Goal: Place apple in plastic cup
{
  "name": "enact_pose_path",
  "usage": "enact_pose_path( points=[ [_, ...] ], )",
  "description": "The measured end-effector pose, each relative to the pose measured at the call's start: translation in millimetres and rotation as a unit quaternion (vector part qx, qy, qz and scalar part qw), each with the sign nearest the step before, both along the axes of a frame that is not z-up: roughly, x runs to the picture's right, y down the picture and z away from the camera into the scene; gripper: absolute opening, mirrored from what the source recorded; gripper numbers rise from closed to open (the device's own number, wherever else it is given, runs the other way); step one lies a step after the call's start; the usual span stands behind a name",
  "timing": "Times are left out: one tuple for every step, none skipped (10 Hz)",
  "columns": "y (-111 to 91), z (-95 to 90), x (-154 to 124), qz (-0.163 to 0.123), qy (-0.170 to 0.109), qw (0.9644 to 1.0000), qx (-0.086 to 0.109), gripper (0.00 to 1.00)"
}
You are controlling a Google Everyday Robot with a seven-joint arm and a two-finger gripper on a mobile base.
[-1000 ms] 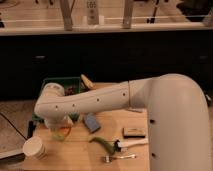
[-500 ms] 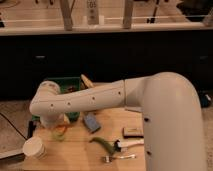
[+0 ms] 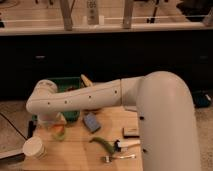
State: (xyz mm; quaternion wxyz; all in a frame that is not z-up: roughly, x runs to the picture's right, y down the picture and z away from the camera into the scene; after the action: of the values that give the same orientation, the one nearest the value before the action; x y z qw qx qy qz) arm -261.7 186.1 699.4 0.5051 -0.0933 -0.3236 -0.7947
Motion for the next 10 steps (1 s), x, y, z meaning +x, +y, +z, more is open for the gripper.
enact_pose_path(
  points=[
    [1.3, 0.1, -0.1, -0.002, 0.0, 1.0, -0.002, 0.75],
    [2.2, 0.0, -0.6, -0.003, -0.001, 1.0, -0.004, 0.79],
    [3.9, -0.3, -0.3, -0.005, 0.0, 1.0, -0.006, 0.8],
    [4.3, -0.5, 0.0, -0.006, 0.0, 1.0, -0.007, 0.8],
    [4.7, -0.6, 0.9, -0.006, 0.0, 0.9999, -0.008, 0.8],
    [4.9, -0.6, 2.7, -0.007, 0.001, 0.9999, -0.009, 0.8],
    [5.2, -0.7, 4.0, -0.008, 0.001, 0.9999, -0.011, 0.8],
    [4.3, -0.5, 6.5, -0.007, 0.001, 0.9999, -0.011, 0.8],
    [3.2, -0.7, 9.1, -0.006, 0.001, 0.9999, -0.012, 0.8],
    [1.4, -0.5, 11.8, -0.003, 0.0, 0.9999, -0.012, 0.8]
  ],
)
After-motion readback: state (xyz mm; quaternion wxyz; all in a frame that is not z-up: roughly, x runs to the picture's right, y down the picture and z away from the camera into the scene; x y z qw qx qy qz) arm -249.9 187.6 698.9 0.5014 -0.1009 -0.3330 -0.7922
